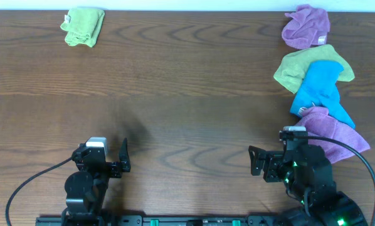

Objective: Fold the cloth

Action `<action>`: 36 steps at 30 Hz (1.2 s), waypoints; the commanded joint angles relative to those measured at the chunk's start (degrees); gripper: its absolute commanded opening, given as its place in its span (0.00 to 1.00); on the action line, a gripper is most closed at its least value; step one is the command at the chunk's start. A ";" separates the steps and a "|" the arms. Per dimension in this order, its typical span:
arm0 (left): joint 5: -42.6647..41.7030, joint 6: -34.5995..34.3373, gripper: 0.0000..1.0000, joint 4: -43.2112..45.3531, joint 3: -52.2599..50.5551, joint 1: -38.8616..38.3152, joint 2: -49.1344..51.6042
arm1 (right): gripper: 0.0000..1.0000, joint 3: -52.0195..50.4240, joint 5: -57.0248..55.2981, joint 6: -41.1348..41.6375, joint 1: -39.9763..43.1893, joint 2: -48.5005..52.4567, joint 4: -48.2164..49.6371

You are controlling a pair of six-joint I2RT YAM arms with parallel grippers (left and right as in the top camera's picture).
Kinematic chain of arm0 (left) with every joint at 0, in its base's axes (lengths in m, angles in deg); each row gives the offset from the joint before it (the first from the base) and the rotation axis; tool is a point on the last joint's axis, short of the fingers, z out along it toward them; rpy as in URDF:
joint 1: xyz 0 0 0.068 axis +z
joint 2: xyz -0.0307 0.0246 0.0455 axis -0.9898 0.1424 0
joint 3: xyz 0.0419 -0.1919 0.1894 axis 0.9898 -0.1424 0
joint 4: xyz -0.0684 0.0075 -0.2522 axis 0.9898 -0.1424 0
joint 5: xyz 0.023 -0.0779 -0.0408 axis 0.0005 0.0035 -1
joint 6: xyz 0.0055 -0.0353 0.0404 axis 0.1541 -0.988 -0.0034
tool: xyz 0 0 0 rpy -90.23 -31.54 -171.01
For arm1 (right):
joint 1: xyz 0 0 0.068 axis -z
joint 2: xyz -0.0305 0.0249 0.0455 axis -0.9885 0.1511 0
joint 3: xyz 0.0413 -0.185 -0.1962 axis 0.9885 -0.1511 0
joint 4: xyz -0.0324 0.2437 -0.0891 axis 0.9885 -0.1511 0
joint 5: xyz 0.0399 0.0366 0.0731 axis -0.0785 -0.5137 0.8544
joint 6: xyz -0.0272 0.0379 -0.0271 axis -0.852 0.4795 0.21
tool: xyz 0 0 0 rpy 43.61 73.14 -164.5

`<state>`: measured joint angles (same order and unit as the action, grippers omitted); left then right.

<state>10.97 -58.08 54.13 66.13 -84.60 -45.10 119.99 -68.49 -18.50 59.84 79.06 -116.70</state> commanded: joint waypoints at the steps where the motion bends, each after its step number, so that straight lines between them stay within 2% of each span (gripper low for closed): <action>1: -0.98 0.98 0.95 0.20 -1.29 -0.13 -0.46 | 0.99 0.55 -0.04 0.72 -0.35 -0.24 0.09; 8: -1.01 0.98 0.95 0.20 -1.29 -0.13 -0.46 | 0.99 0.55 -0.04 0.74 -0.35 -0.24 0.07; 12: -0.98 0.98 0.95 0.20 -1.29 -0.13 -0.46 | 0.99 0.22 -4.90 -8.90 0.48 -0.52 -1.62; 14: -0.98 0.98 0.95 0.20 -1.29 -0.13 -0.46 | 0.99 -1.36 -4.46 -14.12 6.29 -3.10 -1.27; 16: -1.01 0.98 0.95 0.20 -1.29 -0.13 -0.48 | 0.99 -4.59 -3.63 -17.31 11.96 -7.87 -0.26; 19: -1.01 0.98 0.95 0.20 -1.29 -0.13 -0.46 | 0.99 -11.10 -3.43 -22.25 15.26 -16.68 2.82; 23: -0.98 0.98 0.95 0.20 -1.29 -0.13 -0.46 | 0.99 -19.12 -3.45 -22.29 17.33 -25.46 5.05; 27: -0.98 0.98 0.95 0.20 -1.29 -0.13 -0.46 | 0.99 -25.18 -1.90 -22.21 17.20 -29.62 5.75; 36: -0.98 0.98 0.95 0.20 -1.29 -0.13 -0.46 | 0.99 -27.96 -2.62 -22.27 16.57 -30.77 6.97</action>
<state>10.75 -58.08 54.53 66.04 -84.60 -45.14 92.82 -70.74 -39.77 76.58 48.94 -109.77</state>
